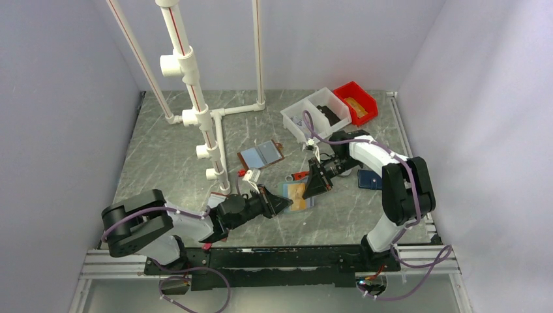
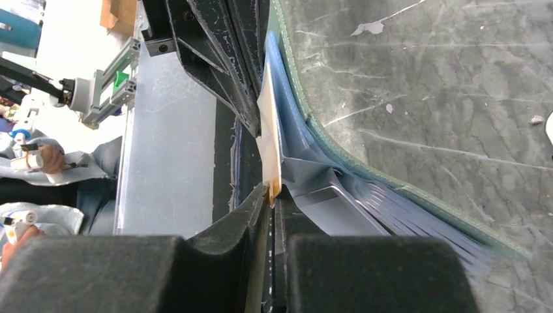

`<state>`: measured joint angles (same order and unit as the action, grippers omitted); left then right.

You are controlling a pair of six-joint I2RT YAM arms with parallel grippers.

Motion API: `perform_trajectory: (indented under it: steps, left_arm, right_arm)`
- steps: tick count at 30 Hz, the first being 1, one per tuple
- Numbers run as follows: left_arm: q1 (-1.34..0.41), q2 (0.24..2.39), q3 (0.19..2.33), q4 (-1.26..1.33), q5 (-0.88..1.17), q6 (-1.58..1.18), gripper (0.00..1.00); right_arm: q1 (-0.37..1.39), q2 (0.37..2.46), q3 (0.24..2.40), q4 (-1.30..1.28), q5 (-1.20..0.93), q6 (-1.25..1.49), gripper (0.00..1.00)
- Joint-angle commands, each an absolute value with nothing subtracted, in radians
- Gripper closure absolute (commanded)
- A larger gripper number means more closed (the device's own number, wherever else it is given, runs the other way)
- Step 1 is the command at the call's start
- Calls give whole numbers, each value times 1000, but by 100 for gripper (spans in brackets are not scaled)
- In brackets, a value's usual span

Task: Take the credit cards out of the card holder
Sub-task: Remove the credit card from the card holder.

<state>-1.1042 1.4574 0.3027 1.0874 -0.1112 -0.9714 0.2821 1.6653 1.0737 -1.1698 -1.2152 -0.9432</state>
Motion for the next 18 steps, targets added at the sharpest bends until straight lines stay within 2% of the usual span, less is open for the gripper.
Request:
perform_trajectory:
  steps: [1, 6, 9, 15, 17, 18]
  left_arm:
    - [-1098, 1428, 284, 1072, -198, -982, 100]
    - [-1099, 1414, 284, 1054, -202, -982, 100]
    - [-1098, 1408, 285, 1044, -198, -979, 100]
    - [-1098, 1391, 278, 1047, -186, -979, 83]
    - [-1096, 1382, 269, 1056, -181, -980, 84]
    - [-1093, 1377, 264, 1061, -177, -982, 89]
  right_arm:
    - [285, 1676, 1123, -1279, -1292, -1033, 93]
    - [287, 1717, 1153, -1378, -1295, -1134, 99]
    - [287, 1711, 1151, -1362, -1288, -1119, 100]
    - [286, 1696, 1141, -1296, -1260, -1050, 100]
    - [286, 1700, 1143, -1295, -1255, -1048, 100]
    - [285, 1702, 1144, -1297, -1255, -1049, 100]
